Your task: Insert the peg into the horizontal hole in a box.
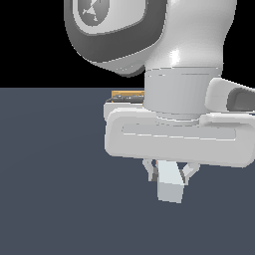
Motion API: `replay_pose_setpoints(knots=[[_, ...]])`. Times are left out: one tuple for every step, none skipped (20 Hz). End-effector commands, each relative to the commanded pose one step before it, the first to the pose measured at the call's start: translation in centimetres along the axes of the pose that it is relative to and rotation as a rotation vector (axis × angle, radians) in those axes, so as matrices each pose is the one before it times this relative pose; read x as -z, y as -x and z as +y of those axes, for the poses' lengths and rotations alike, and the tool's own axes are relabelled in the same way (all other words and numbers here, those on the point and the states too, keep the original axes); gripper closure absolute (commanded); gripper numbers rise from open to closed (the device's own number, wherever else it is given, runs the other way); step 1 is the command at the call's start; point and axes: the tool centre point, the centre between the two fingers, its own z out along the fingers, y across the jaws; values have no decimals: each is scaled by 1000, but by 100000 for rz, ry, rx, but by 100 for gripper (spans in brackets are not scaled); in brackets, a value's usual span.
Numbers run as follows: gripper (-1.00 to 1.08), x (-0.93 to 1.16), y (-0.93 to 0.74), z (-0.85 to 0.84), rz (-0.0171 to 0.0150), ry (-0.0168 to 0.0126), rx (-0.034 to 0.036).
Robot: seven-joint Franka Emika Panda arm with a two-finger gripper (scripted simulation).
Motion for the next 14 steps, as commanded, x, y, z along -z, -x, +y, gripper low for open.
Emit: replay_pose_setpoints(knots=[[108, 967, -4831, 1284, -23, 203, 9201], [108, 329, -1860, 526, 10, 11, 3590], [108, 315, -1786, 506, 13, 10, 3450], [108, 301, -1713, 485, 15, 8, 3312], [108, 286, -1639, 465, 17, 7, 3170], [108, 272, -1561, 444, 18, 6, 3022], [108, 257, -1481, 422, 18, 6, 2870], [108, 243, -1406, 400, 19, 4, 2727], [108, 228, -1334, 378, 21, 3, 2591], [108, 214, -1261, 356, 22, 1, 2450], [108, 199, -1182, 332, 22, 0, 2301], [108, 183, -1094, 308, 21, -1, 2130], [108, 166, -996, 281, 20, -1, 1940], [108, 148, -891, 252, 19, -1, 1738]])
